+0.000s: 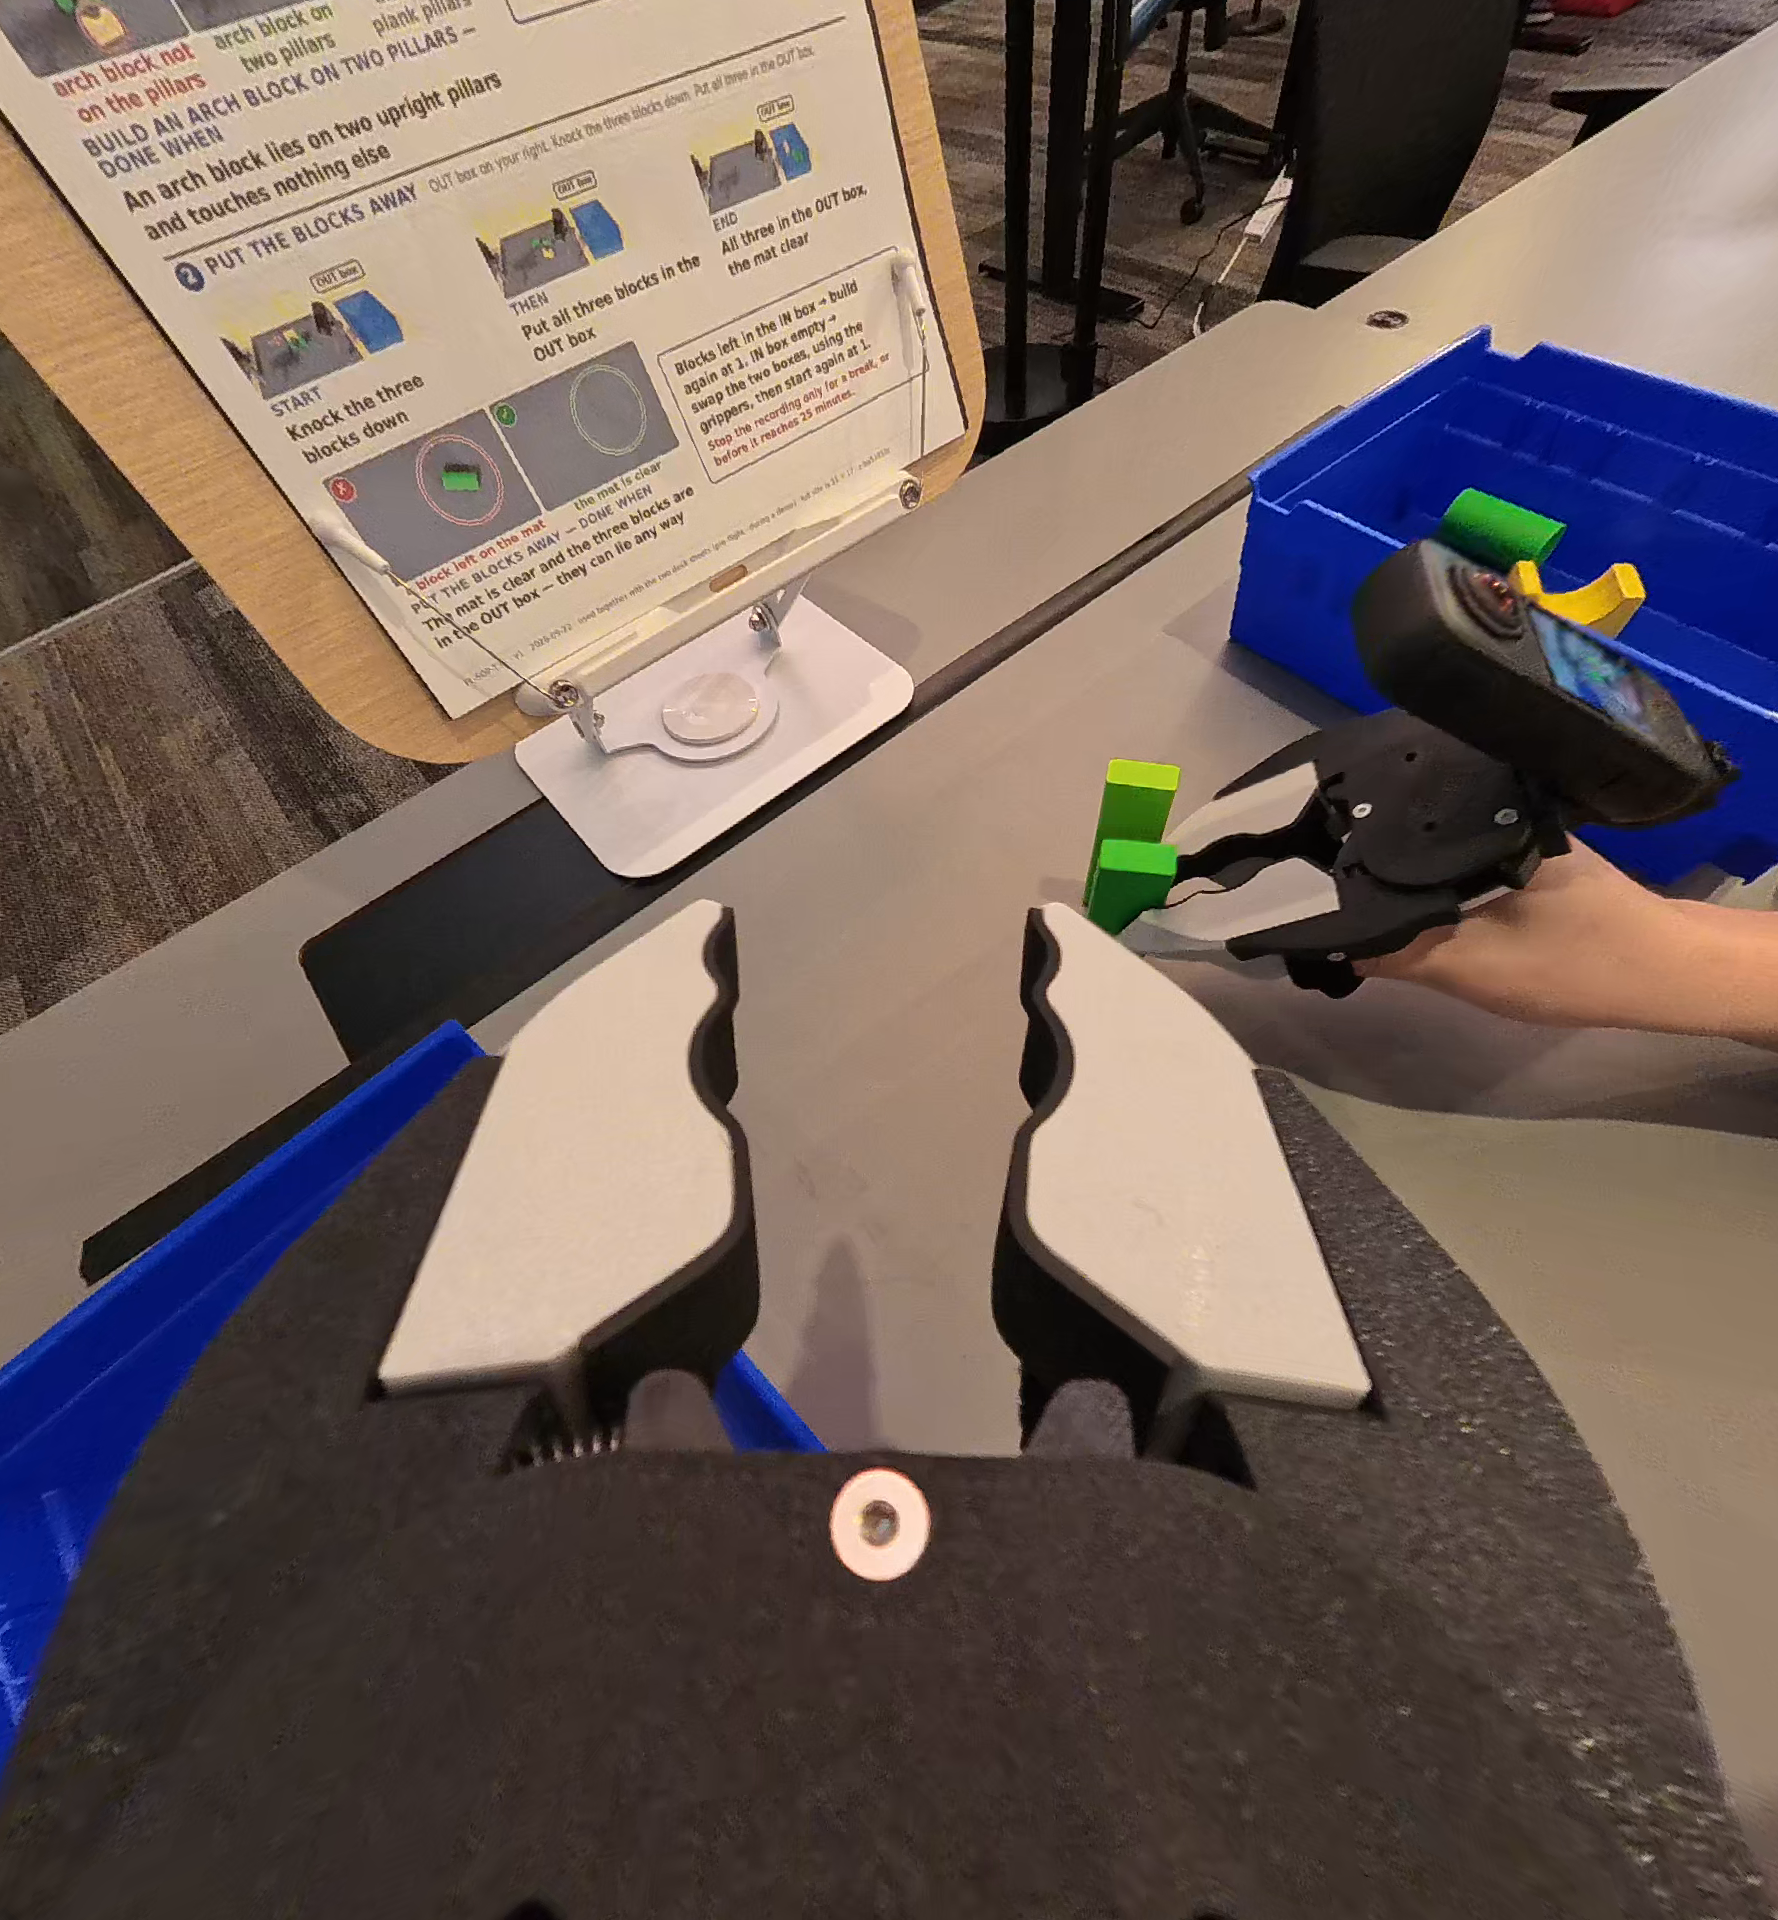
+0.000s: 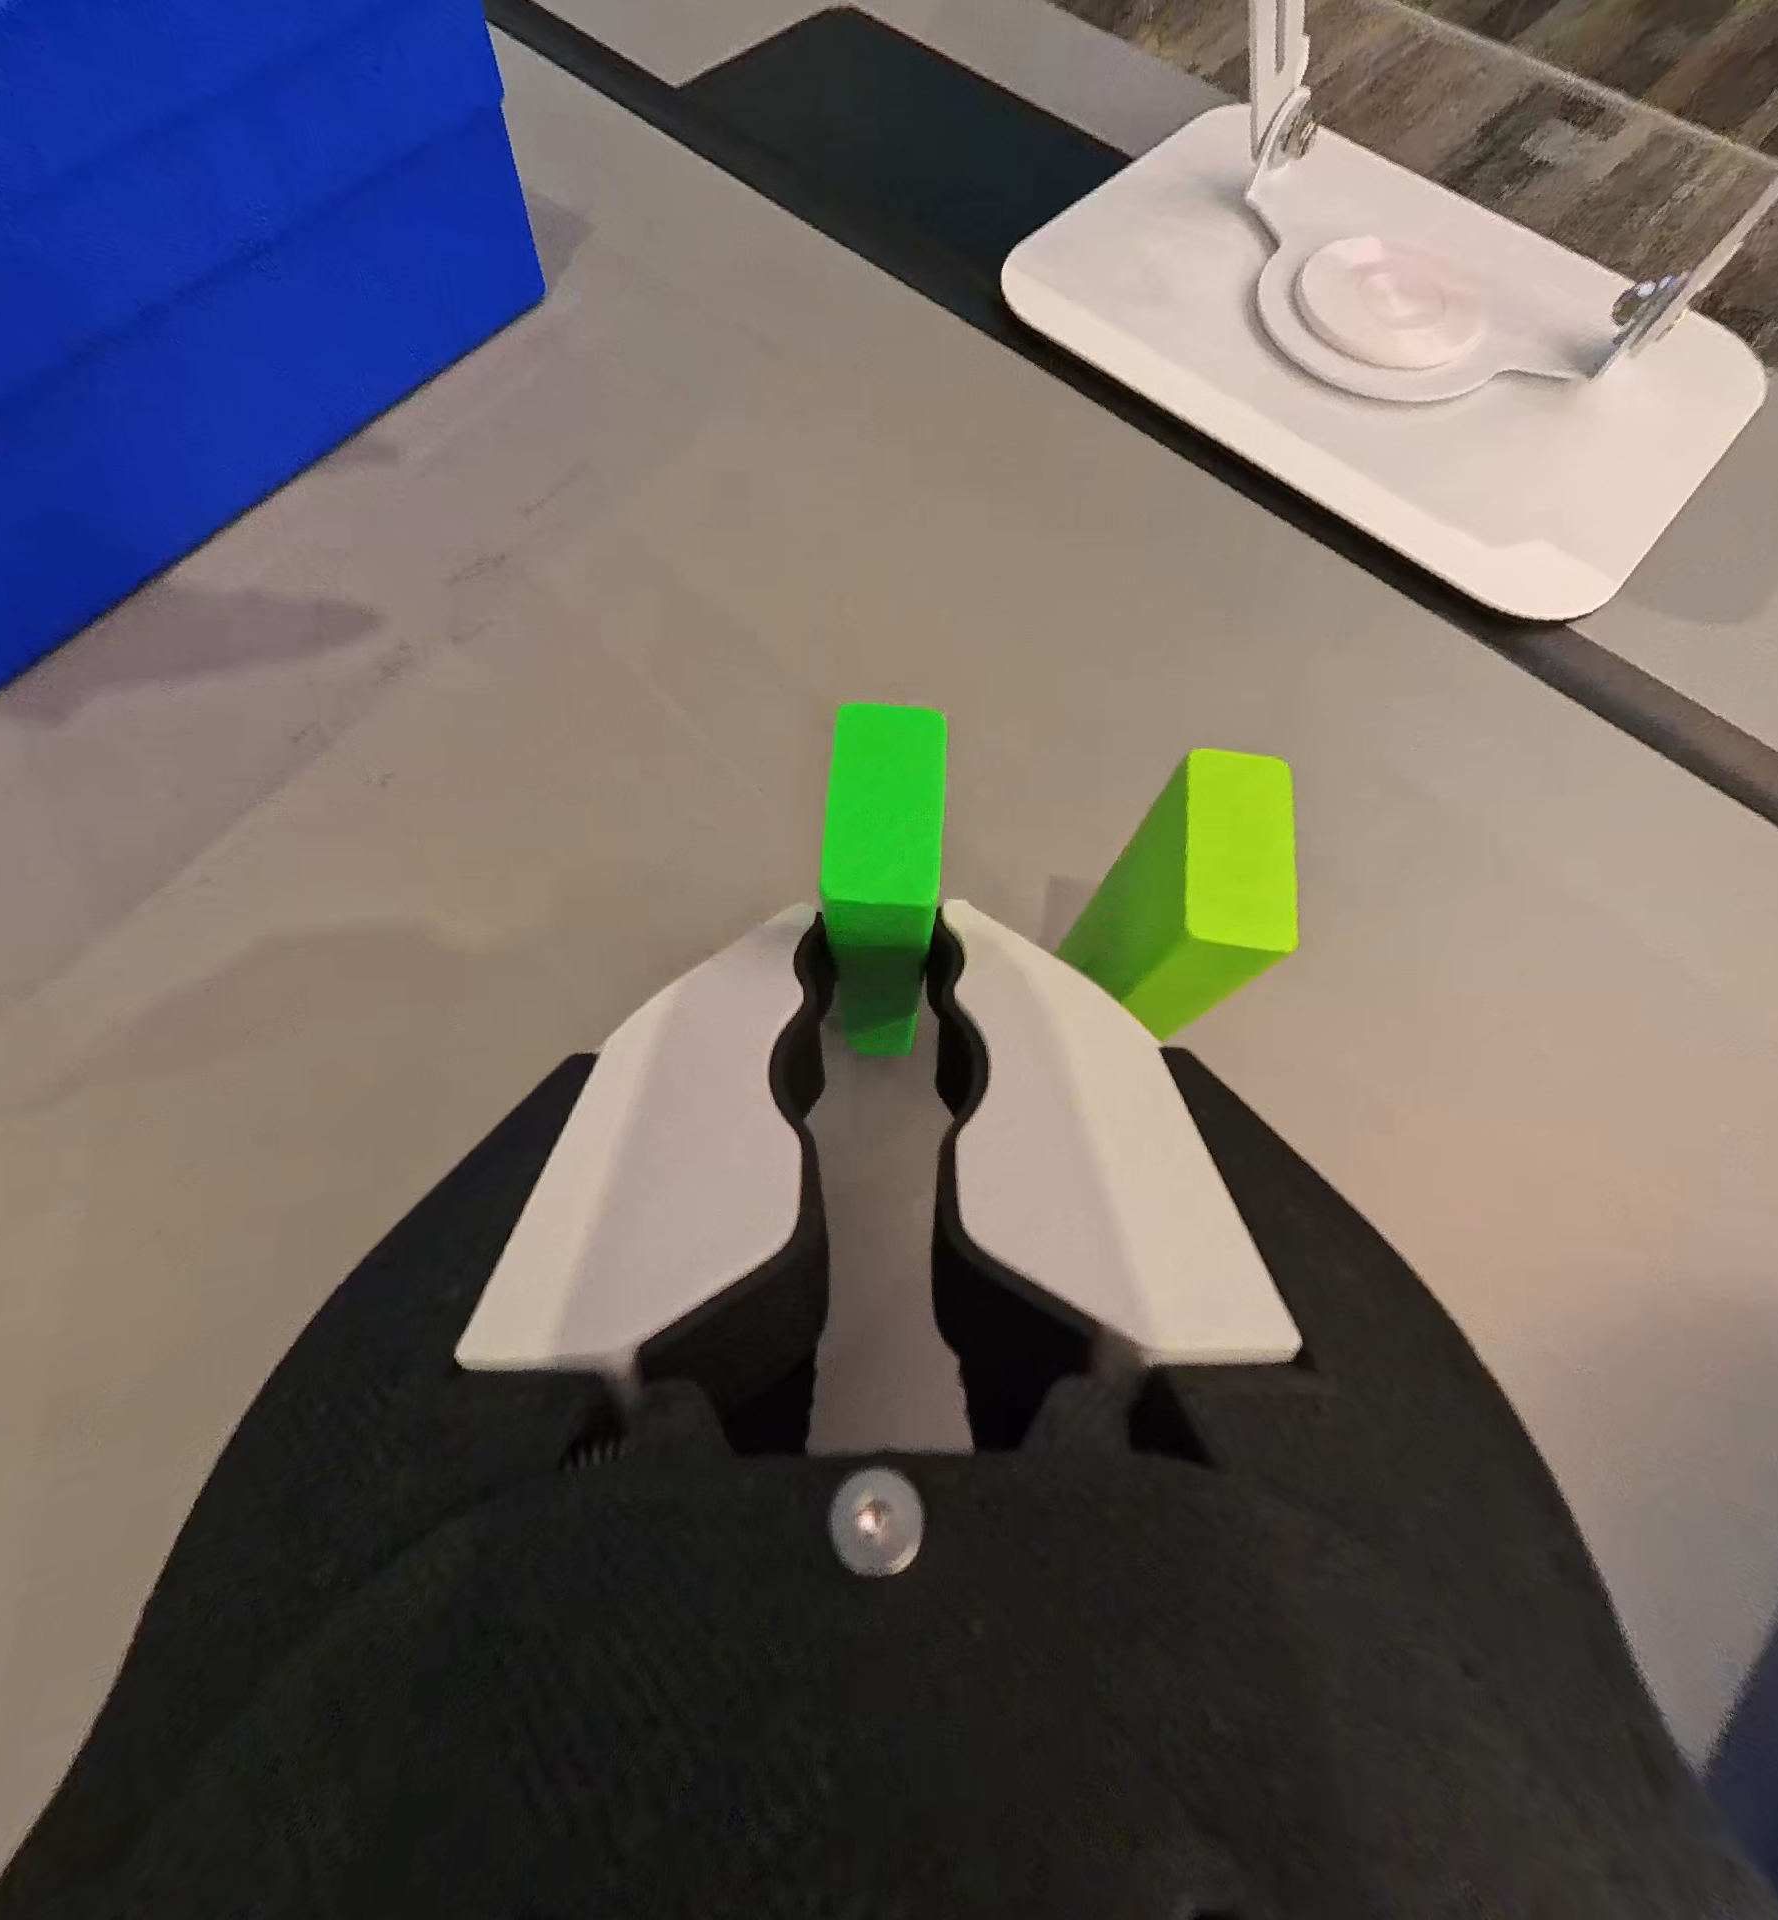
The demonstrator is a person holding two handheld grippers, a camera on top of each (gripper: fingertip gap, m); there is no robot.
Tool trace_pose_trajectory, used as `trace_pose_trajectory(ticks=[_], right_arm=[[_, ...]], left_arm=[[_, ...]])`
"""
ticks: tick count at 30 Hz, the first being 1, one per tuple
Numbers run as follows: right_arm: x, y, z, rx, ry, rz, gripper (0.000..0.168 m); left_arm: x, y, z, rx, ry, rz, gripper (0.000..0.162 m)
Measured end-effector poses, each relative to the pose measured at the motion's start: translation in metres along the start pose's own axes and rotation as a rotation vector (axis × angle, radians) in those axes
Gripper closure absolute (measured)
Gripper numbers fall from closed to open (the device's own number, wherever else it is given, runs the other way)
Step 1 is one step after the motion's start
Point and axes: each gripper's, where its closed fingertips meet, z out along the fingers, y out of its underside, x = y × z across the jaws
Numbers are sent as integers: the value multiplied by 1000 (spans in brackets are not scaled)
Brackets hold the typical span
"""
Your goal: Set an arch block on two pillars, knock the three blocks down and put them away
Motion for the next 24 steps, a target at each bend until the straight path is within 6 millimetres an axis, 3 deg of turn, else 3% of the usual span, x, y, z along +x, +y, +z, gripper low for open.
trace_pose_trajectory(ticks=[16,24], right_arm=[[2,1,6,2,18,6,150],[2,-2,3,18,62,-56,136]], left_arm=[[4,3,5,-20,5,6,109],[-5,8,-1,-54,-25,10,99]])
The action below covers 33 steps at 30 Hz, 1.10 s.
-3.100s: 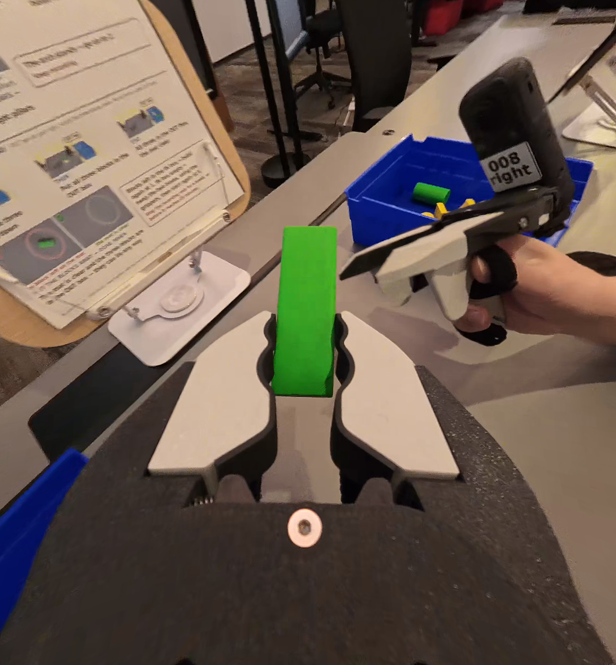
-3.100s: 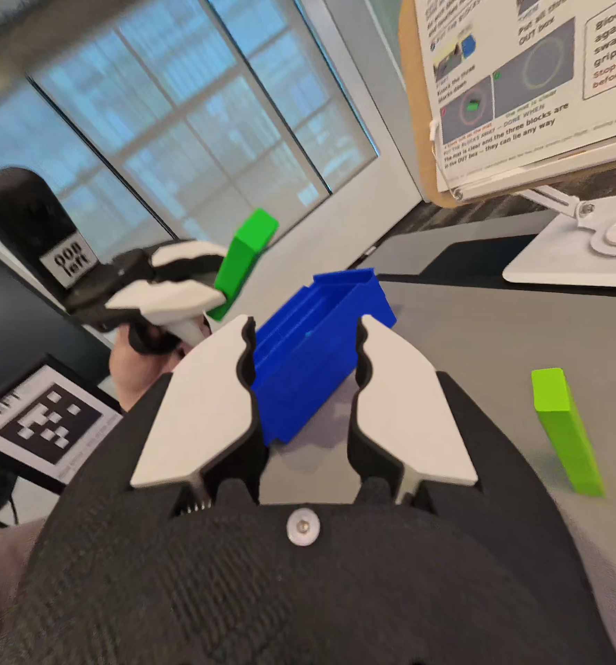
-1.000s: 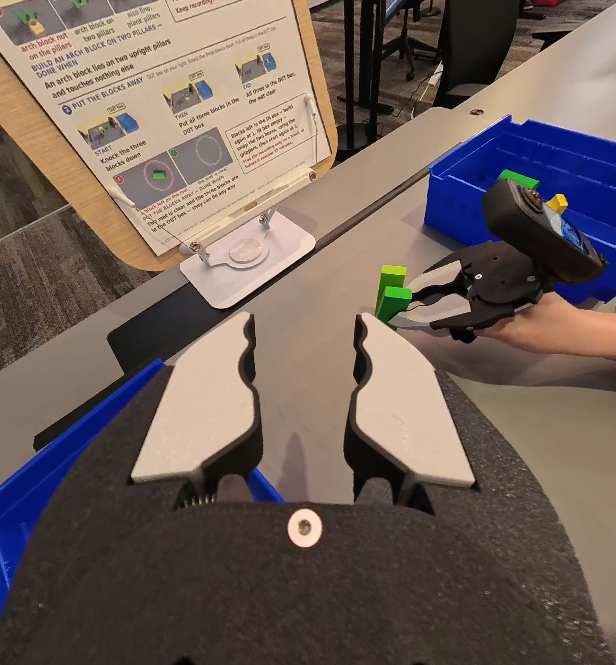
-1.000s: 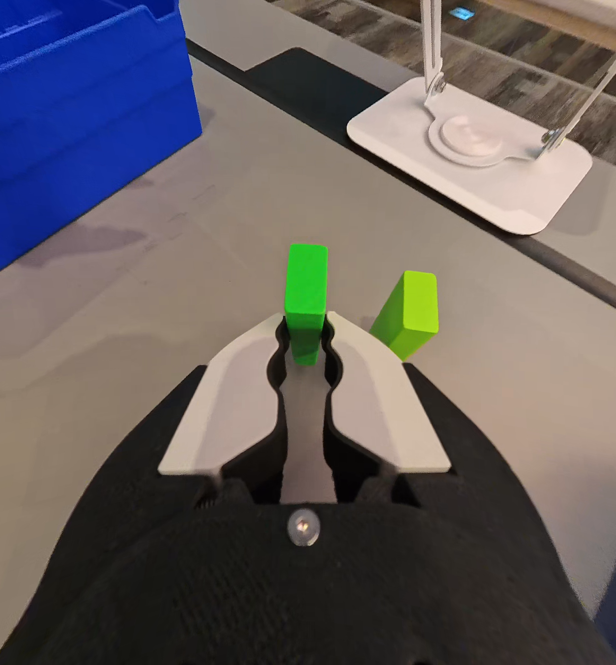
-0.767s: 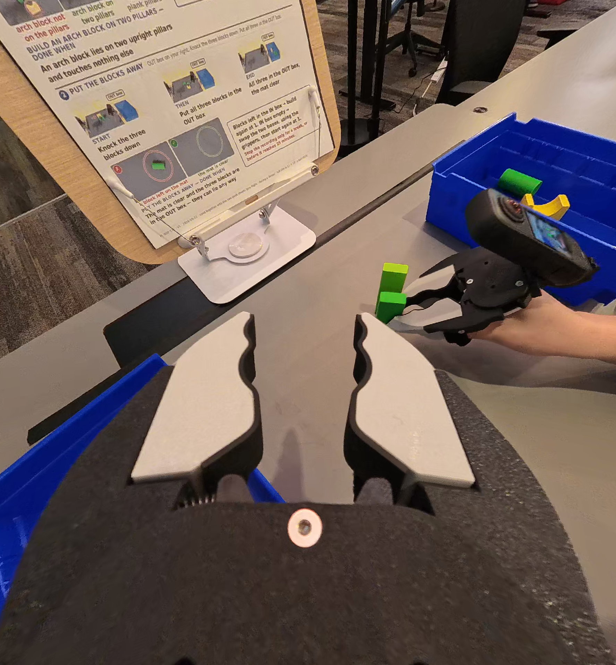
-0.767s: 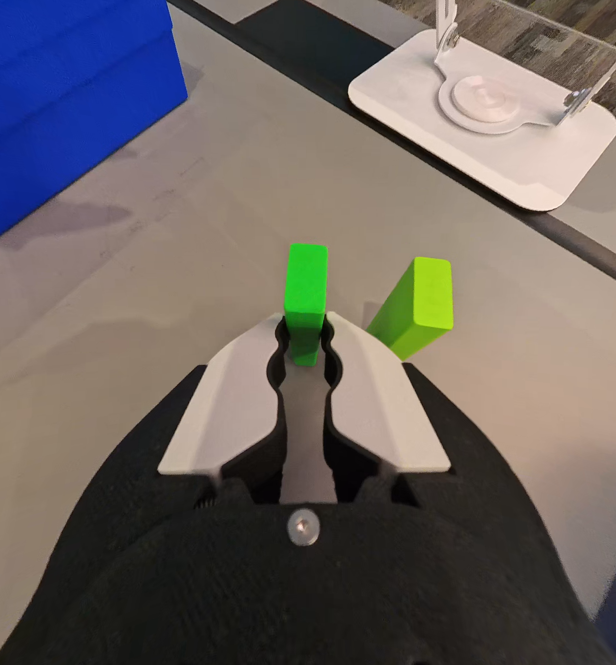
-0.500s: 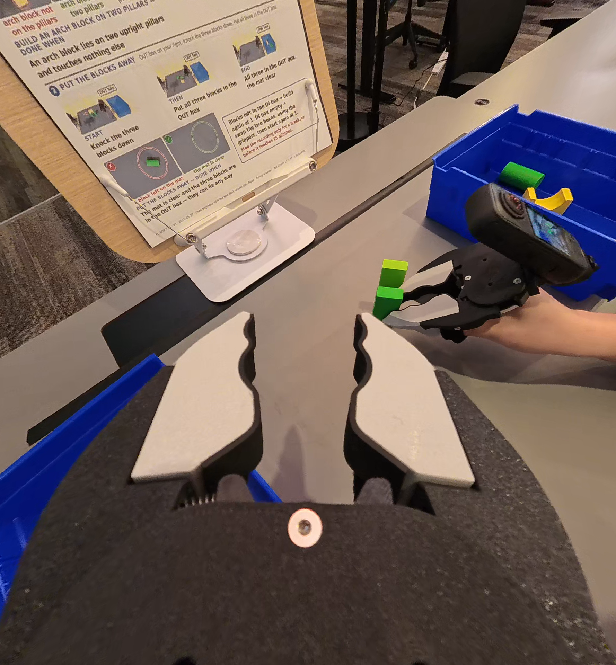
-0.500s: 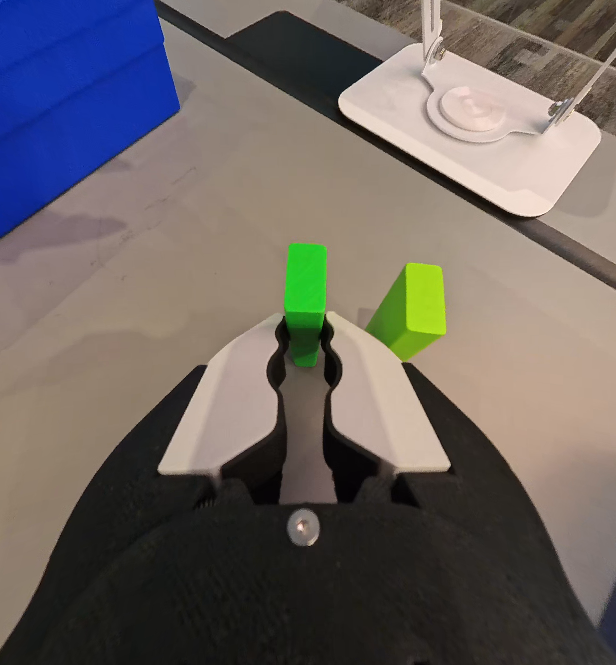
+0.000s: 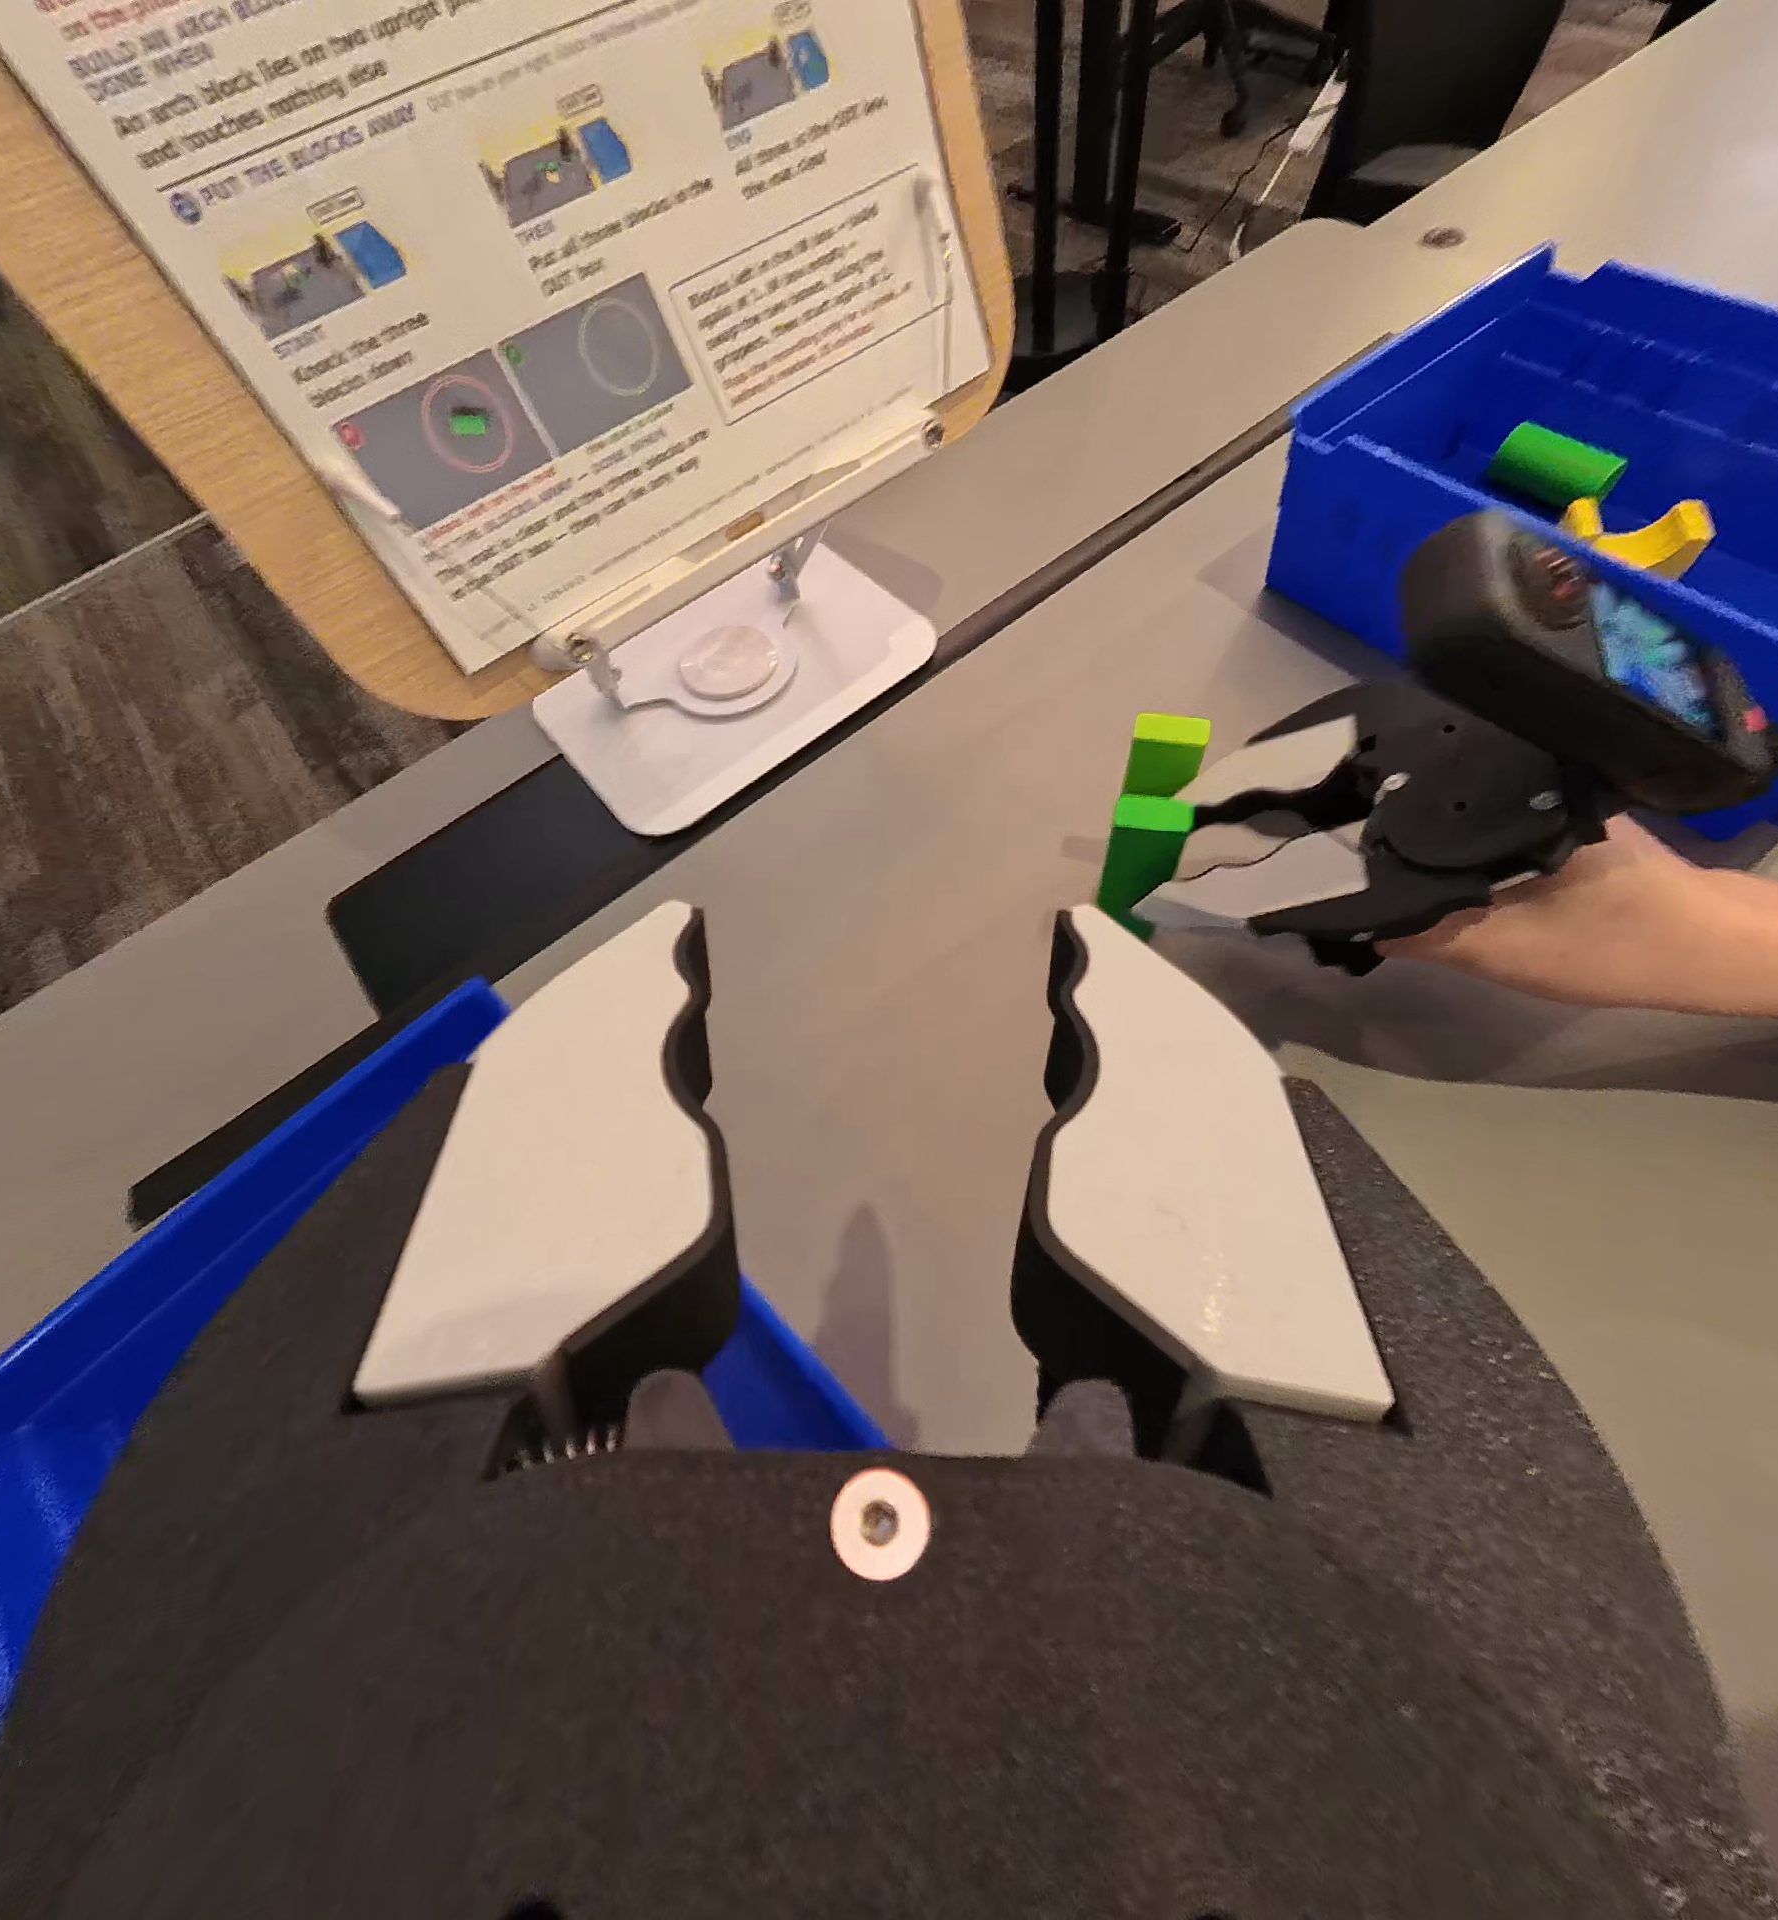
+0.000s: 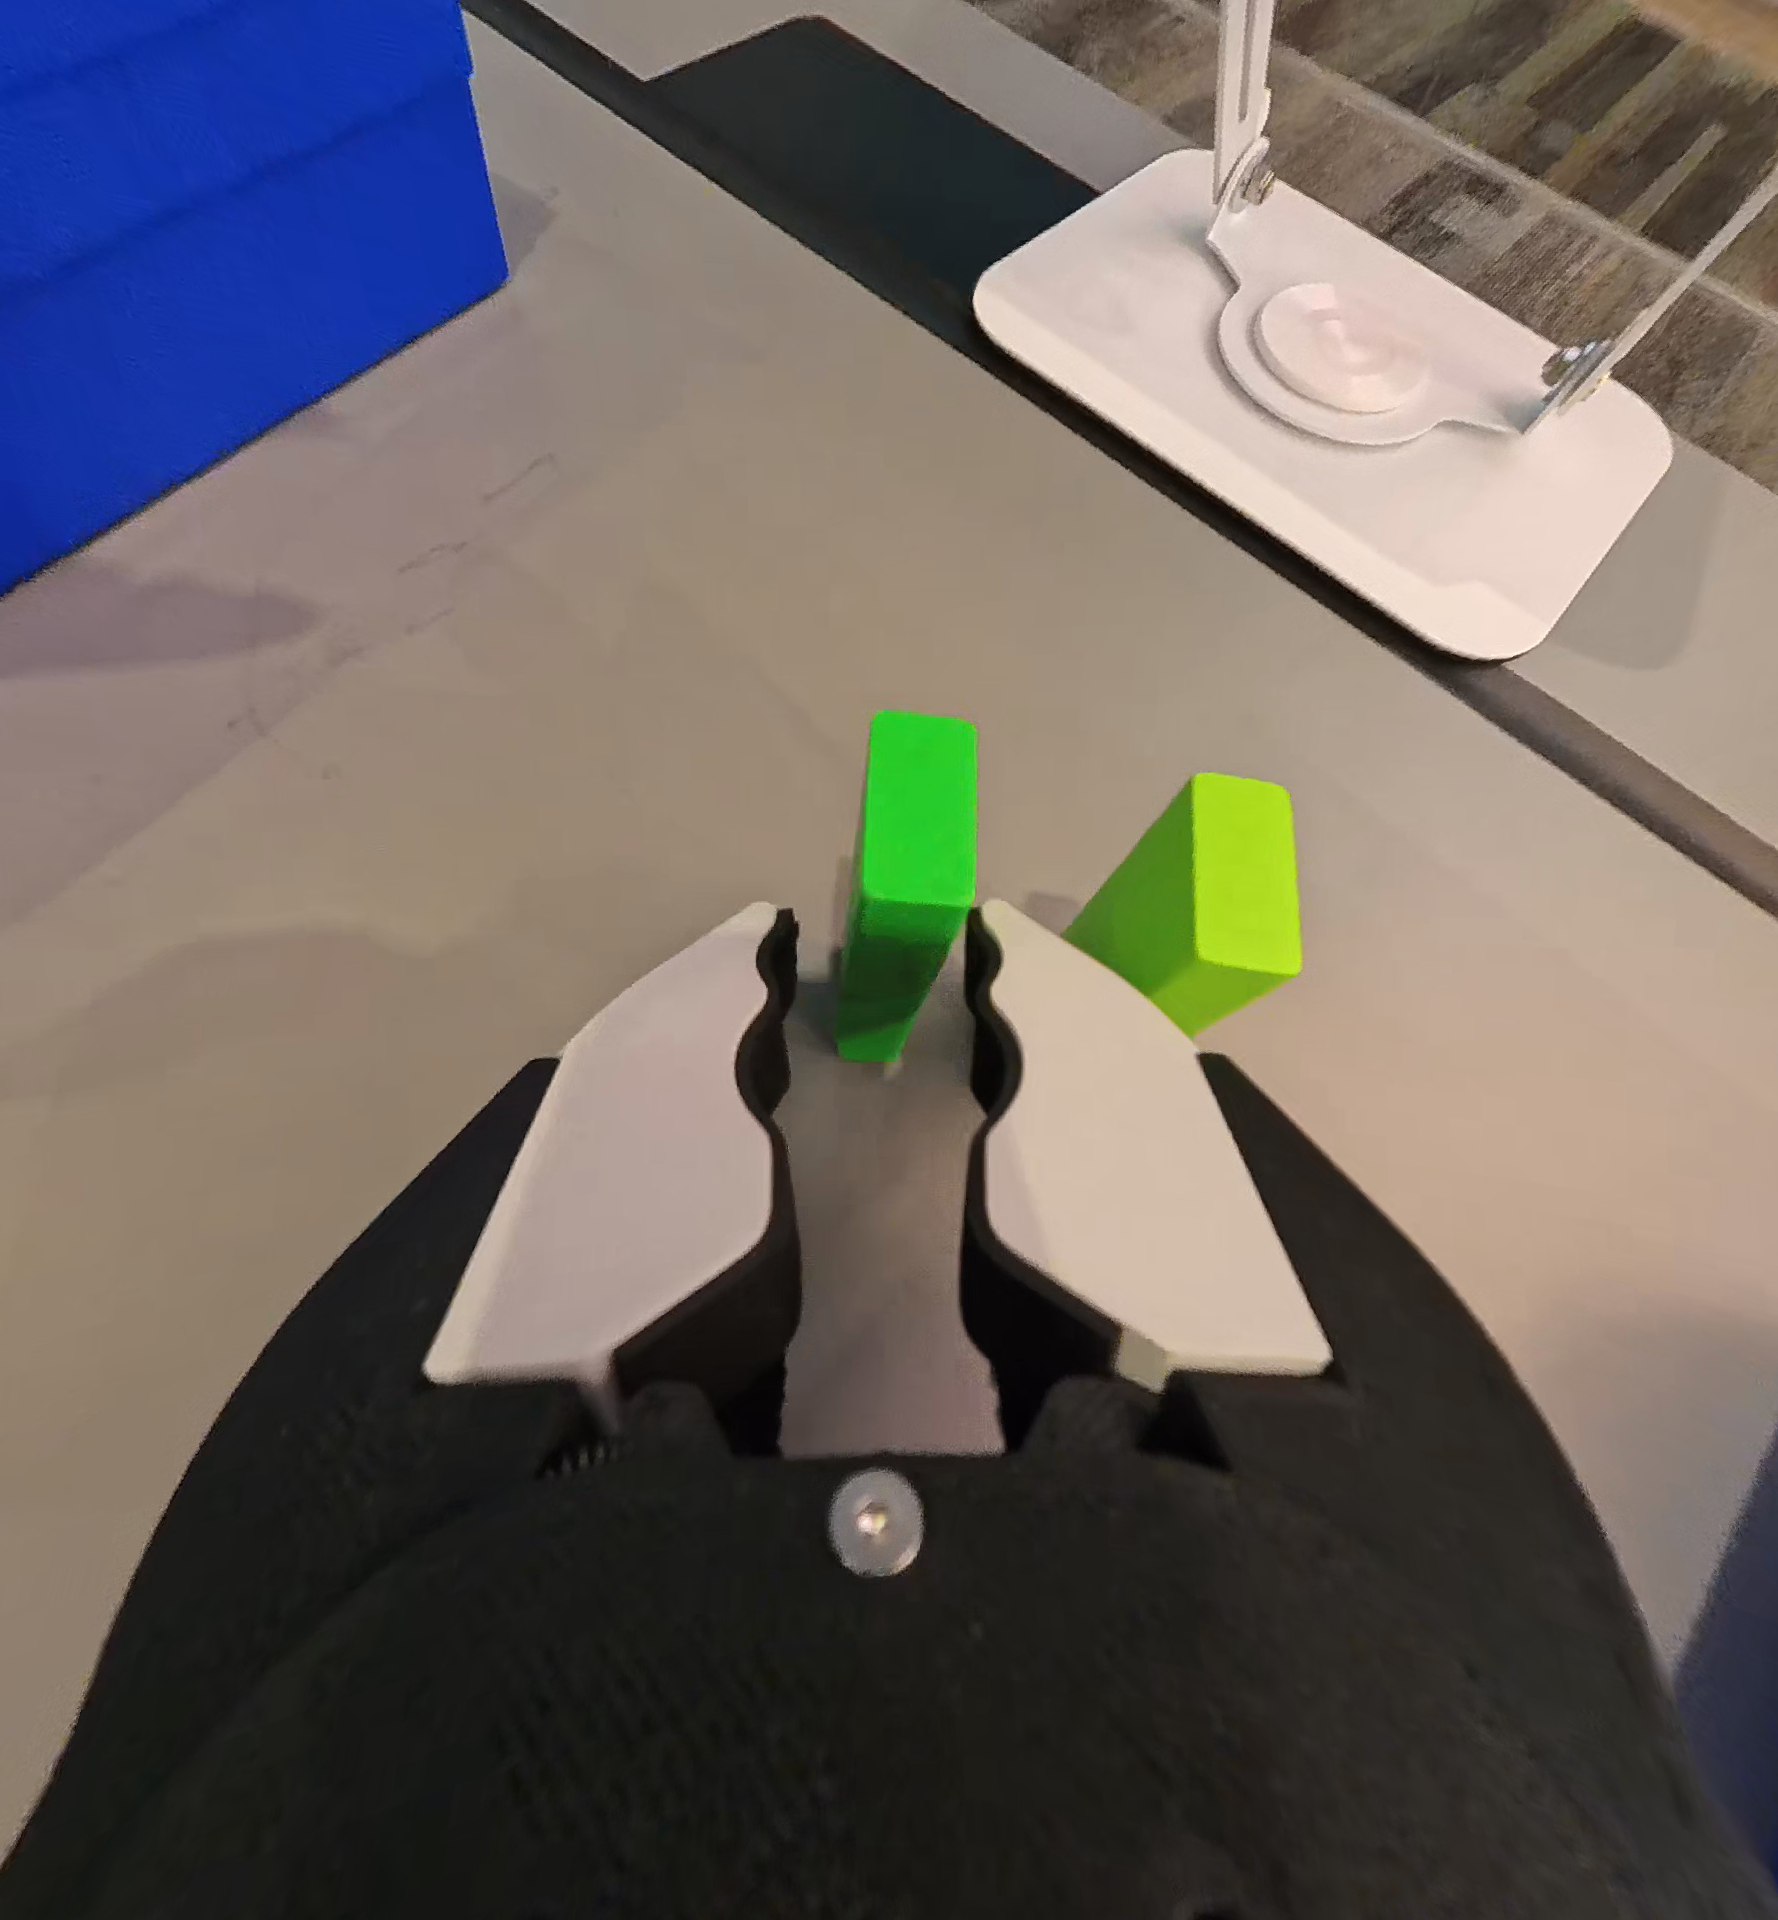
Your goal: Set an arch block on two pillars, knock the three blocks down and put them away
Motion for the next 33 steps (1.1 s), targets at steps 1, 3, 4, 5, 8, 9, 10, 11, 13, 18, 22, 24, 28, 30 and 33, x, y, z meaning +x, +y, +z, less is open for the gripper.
trace_pose_trajectory(ticks=[1,3,4,5,8,9,10,11,13,18,22,24,28,30,33], right_arm=[[1,-3,-2,12,12,-13,135],[1,-10,-9,39,36,-44,133],[2,-14,-12,53,49,-60,132],[1,-18,-16,69,62,-79,130],[-2,-34,-31,115,103,-152,127],[-3,-40,-37,135,122,-181,126],[-6,-46,-44,156,130,-206,126],[-9,-52,-51,180,132,-223,125],[-18,-62,-63,225,110,-238,125],[-31,-72,-78,268,43,-238,125],[-32,-73,-81,273,8,-225,125],[-32,-73,-81,271,-4,-213,125],[-33,-72,-80,260,-26,-209,125],[-33,-71,-80,257,-35,-210,125],[-33,-73,-82,260,-36,-223,125]], left_arm=[[-7,5,-4,-25,-30,5,96],[-30,24,-16,-116,-122,-9,95],[-41,39,-21,-178,-152,-25,96],[-51,56,-26,-246,-167,-50,99],[-72,109,-31,-452,-161,-190,101],[-77,128,-31,-527,-149,-235,100],[-86,148,-30,-610,-160,-252,100],[-97,168,-31,-698,-196,-242,104],[-116,203,-31,-839,-240,-156,113],[-139,254,-35,-1060,-264,66,119],[-148,277,-31,-1144,-257,119,118],[-149,284,-26,-1142,-240,101,118],[-148,292,-22,-1152,-211,101,140],[-149,288,-21,-1132,-215,113,140],[-150,260,-18,-1013,-247,109,161]])
